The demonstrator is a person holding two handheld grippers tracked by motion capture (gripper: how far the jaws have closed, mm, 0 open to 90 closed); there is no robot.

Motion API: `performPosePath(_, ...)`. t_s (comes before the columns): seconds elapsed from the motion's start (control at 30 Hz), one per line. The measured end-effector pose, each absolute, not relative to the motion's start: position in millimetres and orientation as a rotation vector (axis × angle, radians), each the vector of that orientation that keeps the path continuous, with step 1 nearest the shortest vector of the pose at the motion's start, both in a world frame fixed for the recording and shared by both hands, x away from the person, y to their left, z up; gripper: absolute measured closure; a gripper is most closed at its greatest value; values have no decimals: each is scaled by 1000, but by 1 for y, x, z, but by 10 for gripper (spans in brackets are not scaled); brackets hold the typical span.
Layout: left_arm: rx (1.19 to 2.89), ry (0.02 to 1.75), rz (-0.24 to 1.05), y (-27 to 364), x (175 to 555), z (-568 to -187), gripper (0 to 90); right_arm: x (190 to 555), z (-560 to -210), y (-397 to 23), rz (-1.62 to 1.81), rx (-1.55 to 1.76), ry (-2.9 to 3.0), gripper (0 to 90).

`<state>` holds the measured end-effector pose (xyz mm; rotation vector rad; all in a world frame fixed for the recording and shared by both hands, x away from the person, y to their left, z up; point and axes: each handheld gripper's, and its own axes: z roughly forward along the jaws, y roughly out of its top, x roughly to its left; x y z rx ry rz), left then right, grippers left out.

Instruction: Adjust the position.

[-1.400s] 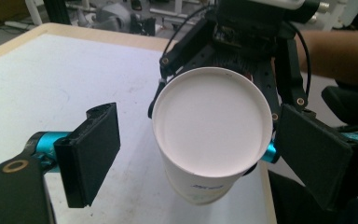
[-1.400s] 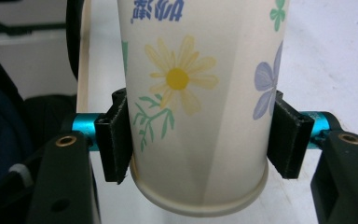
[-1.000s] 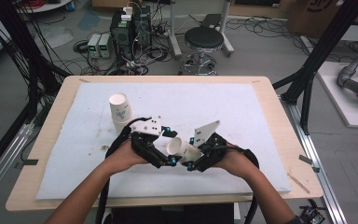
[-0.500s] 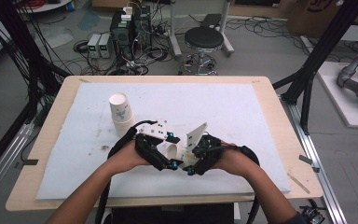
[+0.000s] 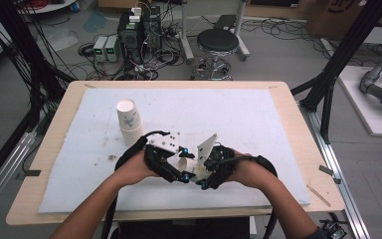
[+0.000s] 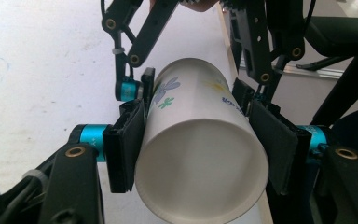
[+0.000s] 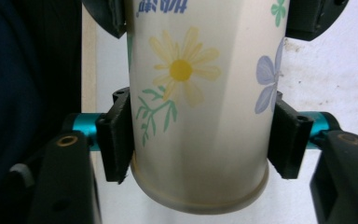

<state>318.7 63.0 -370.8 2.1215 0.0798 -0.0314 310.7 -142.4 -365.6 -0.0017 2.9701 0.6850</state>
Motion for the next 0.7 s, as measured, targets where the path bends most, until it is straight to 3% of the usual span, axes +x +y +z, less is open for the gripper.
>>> performPosePath(0.03, 2097, 91, -29, 66, 319, -370, 375, 311, -365, -145, 727, 21, 2934, 216)
performPosePath(0.07, 2097, 91, -29, 66, 319, -370, 376, 312, -365, -147, 753, 40, 2920, 187)
performPosePath(0.3, 1920, 150, -38, 84, 315, -372, 375, 311, -365, -178, 1051, 184, 2866, 187)
performPosePath(0.7, 1815, 207, 1, 99, 314, -379, 373, 303, -378, -212, 1448, 336, 2655, 187)
